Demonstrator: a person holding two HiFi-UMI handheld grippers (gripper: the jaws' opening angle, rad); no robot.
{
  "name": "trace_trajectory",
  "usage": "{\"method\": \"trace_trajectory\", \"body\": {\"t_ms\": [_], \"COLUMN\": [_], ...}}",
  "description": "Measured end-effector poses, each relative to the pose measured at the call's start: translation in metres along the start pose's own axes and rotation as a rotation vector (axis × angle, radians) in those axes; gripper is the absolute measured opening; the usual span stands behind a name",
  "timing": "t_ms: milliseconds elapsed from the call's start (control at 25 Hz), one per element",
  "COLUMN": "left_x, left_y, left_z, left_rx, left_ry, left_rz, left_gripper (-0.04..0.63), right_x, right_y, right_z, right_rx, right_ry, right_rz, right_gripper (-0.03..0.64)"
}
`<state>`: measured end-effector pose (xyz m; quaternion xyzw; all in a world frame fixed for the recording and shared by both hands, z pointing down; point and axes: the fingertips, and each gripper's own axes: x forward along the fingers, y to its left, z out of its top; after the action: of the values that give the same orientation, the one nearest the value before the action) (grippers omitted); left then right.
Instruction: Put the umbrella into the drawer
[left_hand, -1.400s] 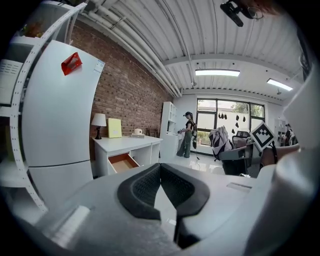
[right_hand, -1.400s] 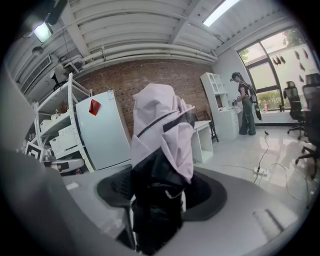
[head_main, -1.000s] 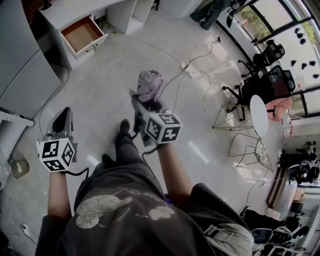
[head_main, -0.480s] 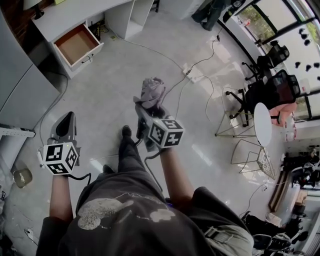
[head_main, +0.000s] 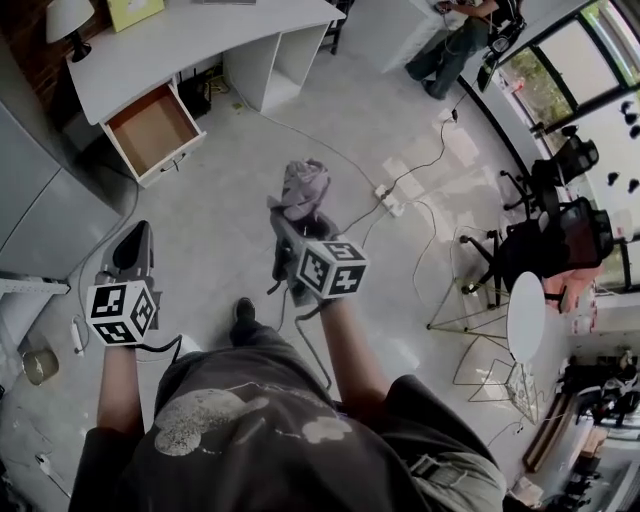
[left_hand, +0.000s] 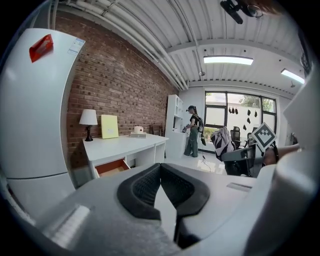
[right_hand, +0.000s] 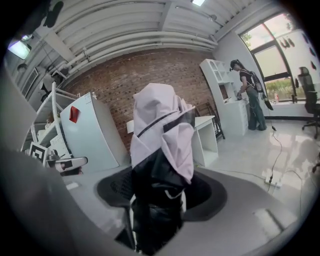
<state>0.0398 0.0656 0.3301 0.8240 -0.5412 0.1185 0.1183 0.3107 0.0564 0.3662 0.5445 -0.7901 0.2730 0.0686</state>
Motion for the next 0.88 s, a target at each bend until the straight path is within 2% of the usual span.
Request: {"method": "trace_trajectory", "body": {"t_ms": [320,640,880], "left_x": [0.038,0.063,0.102], "left_y": [0.01,0.056,0.114], "left_z": [0.017,0.01,0.004], "left_rx": [-0.002,-0.047,-0.103], "left_ry": [0.004,-0.005,0.011], "left_rz": [0.053,0.118,0.153], "left_gripper": [0.011,0.011,0.011], "right_x": [0.05,0.115,0.188], "right_y": [-0.02,-0.011,0.008], "right_z": [0.025,0.026,0.047], "right_rx": [-0.002,-0.016,-0.081], "right_ry": [0.035,0.097,0.146], "right_rz": [0.059,0.089,0.131], "right_gripper": [0.264,0.264,0.264]}}
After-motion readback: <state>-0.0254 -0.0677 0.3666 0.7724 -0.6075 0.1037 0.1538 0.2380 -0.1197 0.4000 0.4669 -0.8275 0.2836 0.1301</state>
